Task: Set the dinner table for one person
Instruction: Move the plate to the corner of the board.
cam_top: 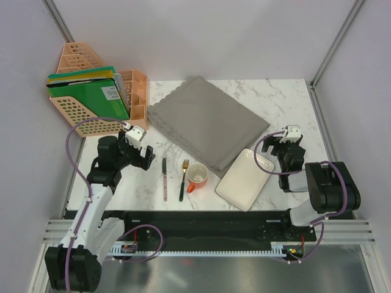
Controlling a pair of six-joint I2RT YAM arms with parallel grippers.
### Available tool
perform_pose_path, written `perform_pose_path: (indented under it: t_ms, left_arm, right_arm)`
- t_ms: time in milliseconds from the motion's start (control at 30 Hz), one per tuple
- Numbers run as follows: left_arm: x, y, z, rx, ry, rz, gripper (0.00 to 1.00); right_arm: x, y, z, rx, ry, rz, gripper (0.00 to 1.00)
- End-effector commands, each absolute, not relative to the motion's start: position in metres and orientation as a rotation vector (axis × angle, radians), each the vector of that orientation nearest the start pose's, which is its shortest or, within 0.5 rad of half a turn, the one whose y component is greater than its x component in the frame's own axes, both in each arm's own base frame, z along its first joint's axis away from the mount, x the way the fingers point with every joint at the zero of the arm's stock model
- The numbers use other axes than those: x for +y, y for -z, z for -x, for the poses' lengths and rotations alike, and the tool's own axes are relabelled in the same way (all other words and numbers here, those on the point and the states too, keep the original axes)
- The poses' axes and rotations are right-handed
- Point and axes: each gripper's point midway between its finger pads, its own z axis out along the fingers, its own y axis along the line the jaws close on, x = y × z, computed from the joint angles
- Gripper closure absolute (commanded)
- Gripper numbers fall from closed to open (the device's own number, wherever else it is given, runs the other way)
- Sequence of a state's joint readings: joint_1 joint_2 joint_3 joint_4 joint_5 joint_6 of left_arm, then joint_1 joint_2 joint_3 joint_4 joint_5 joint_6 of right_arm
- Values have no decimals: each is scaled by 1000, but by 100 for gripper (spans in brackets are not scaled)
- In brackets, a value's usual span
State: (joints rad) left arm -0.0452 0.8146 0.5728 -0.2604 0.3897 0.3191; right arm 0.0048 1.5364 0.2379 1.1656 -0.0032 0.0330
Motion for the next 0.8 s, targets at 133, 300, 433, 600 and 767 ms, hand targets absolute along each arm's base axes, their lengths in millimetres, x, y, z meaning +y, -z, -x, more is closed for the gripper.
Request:
perform_pose_path:
  t_ms: [133, 300, 433, 600, 767]
  left_arm:
    - [-65, -133, -294, 1989, 230, -591, 0]
    - [-69, -152, -298, 1951, 248, -583, 0]
    - [-70, -153, -295, 1944, 256, -588, 0]
    - [-72, -145, -282, 2001, 266, -702, 0]
    - [-72, -146, -277, 2056, 281, -780, 0]
  right_arm:
    - [14, -95, -378, 1662, -71, 20, 2]
    - [43, -125, -374, 1651, -167, 232, 2]
    - [29, -171, -381, 1646, -57, 241, 2]
    - [38, -202, -376, 1998, -95, 503, 2]
    - [94, -210, -320, 2230, -610, 740, 2]
